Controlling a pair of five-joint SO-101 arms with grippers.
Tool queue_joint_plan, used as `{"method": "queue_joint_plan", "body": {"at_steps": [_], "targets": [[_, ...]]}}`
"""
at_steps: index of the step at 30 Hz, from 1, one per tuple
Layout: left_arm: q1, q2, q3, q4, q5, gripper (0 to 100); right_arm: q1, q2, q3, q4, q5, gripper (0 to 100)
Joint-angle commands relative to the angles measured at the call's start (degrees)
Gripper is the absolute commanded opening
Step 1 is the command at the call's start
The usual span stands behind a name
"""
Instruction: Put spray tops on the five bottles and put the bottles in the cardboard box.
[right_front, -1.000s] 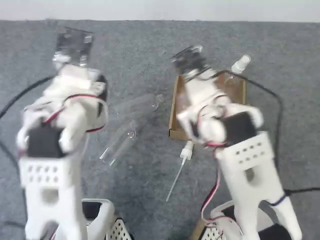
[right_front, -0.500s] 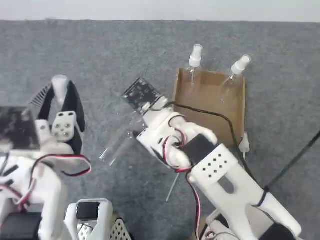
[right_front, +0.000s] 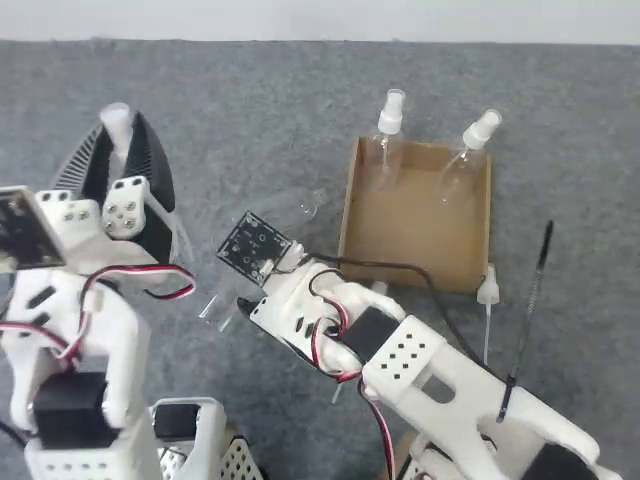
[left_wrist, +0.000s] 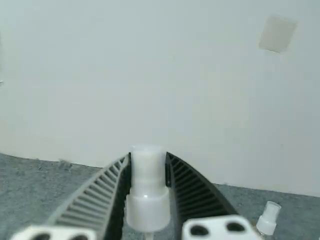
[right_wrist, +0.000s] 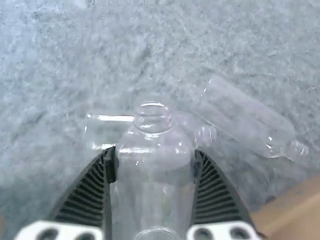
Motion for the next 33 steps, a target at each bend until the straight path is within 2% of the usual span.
{"method": "queue_joint_plan", "body": {"at_steps": [1, 5, 14, 23, 28, 33], "targets": [[0.09, -0.44, 1.63, -4.04, 2.46, 2, -0.57, -3.03, 0.70, -5.49, -3.69, 0.6], [0.09, -0.44, 5.05, -6.68, 3.08, 2, -0.40, -3.03, 1.05, -6.20, -6.59, 0.6], [3.34, -0.35, 6.20, -6.77, 3.08, 2, -0.57, -3.03, 1.14, -6.29, -6.77, 0.6], [3.43, -0.35, 6.99, -6.77, 3.08, 2, -0.66, -3.12, 1.14, -6.29, -6.77, 0.6], [3.43, -0.35, 10.68, -11.34, 3.08, 2, -0.66, -3.12, 1.23, -6.29, -6.95, 0.6], [3.52, -0.35, 11.74, -11.60, 3.08, 2, -0.66, -3.12, 1.76, -6.29, -8.26, 0.6]]}}
